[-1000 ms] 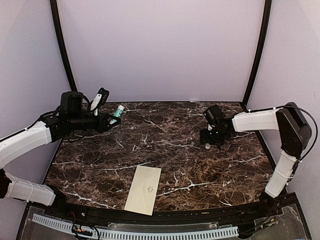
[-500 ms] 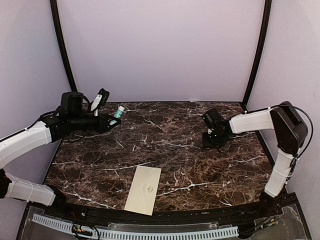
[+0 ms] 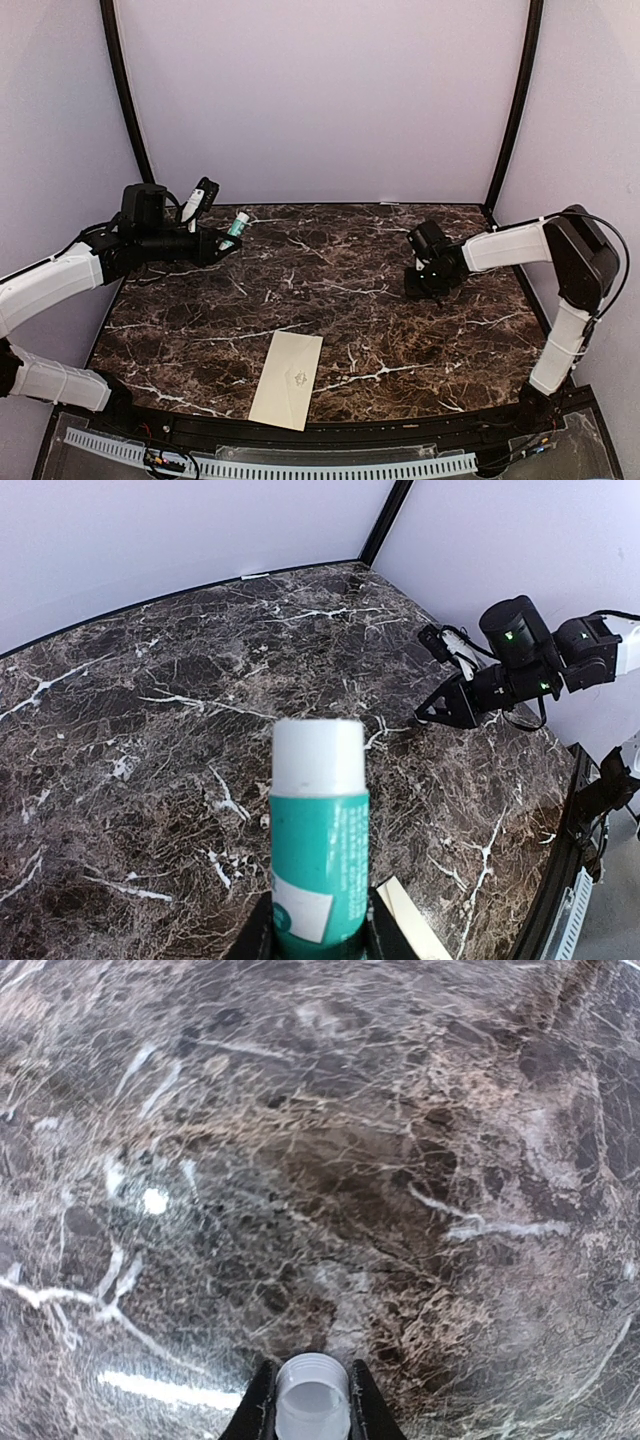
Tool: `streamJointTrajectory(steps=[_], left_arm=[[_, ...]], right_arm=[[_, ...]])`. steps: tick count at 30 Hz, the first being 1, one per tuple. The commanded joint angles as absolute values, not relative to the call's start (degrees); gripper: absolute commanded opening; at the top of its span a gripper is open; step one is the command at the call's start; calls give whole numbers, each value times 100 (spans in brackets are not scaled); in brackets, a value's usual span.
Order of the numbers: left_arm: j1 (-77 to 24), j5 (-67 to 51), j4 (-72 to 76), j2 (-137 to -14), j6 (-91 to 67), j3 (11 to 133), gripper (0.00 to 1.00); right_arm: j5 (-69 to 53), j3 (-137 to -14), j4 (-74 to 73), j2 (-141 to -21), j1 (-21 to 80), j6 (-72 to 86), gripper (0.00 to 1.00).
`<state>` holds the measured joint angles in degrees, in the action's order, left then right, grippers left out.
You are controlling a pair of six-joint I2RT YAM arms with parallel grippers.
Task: Place the letter into the envelope and seal it
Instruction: Pick up the solid glue cap from the center of the board.
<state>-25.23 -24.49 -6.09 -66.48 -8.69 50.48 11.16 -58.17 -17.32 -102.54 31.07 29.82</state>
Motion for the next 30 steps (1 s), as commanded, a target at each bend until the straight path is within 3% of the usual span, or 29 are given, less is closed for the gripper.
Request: streamJointTrajectory(steps=[1, 11, 19, 30], left_arm=[[-2504, -2472, -631, -6473, -777, 5027, 0], [-2505, -2536, -629, -6466, -766, 5023, 0], [-2505, -2577, -637, -6486, -765, 5019, 0], [-2505, -2622, -642, -6504, -765, 5019, 0]], right_arm=[[596, -5636, -1501, -9788, 3087, 2799, 10], [-2411, -4624, -965, -8650, 3857, 2913, 12], [-3283, -4133, -165, -8745, 4752, 3583, 13], [-3329, -4682, -151, -9769, 5253, 3582, 16]])
